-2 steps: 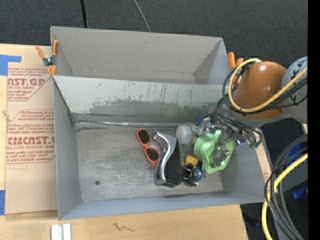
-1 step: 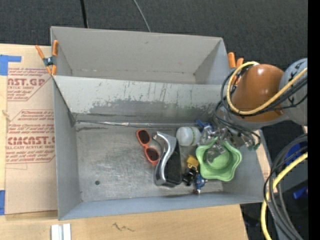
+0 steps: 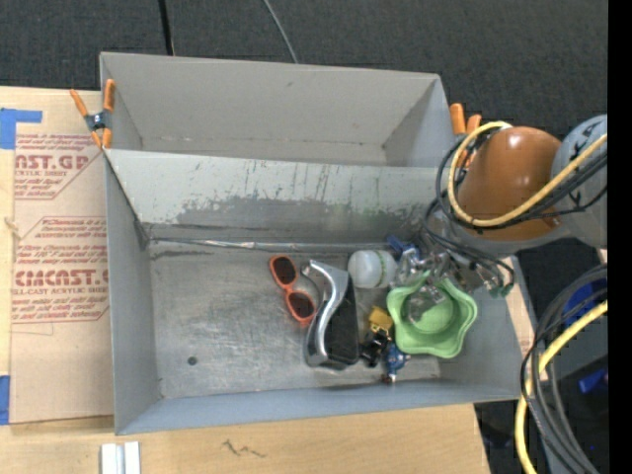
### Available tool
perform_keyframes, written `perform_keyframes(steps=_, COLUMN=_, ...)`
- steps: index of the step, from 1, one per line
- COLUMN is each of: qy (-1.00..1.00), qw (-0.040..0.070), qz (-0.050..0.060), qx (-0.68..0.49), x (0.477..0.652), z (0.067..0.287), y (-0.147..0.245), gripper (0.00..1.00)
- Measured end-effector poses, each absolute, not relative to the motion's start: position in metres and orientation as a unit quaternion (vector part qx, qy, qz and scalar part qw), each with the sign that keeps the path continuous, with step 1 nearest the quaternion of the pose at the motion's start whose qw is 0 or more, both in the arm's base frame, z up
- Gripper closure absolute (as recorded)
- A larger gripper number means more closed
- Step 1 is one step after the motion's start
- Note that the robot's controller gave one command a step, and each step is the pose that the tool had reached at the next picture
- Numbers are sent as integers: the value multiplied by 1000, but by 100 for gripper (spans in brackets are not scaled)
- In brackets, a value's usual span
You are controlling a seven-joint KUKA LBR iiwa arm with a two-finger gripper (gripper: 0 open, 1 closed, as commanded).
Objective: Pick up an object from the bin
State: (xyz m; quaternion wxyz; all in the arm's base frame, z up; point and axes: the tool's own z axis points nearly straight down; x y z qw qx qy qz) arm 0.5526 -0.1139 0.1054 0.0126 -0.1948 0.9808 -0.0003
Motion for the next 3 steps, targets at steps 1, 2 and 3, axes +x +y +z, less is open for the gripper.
perform_keyframes(steps=1, qy=981, qw=10, qz=0, qx=-195, x=552, z=107, y=-114, gripper=100)
perform_keyframes(steps=2, qy=981, qw=2, qz=1, qx=-196, x=550, z=117, y=-114, gripper=100)
perform_keyframes(steps=3, qy=981, qw=0, qz=1, qx=-195, x=550, z=130, y=-114, gripper=100)
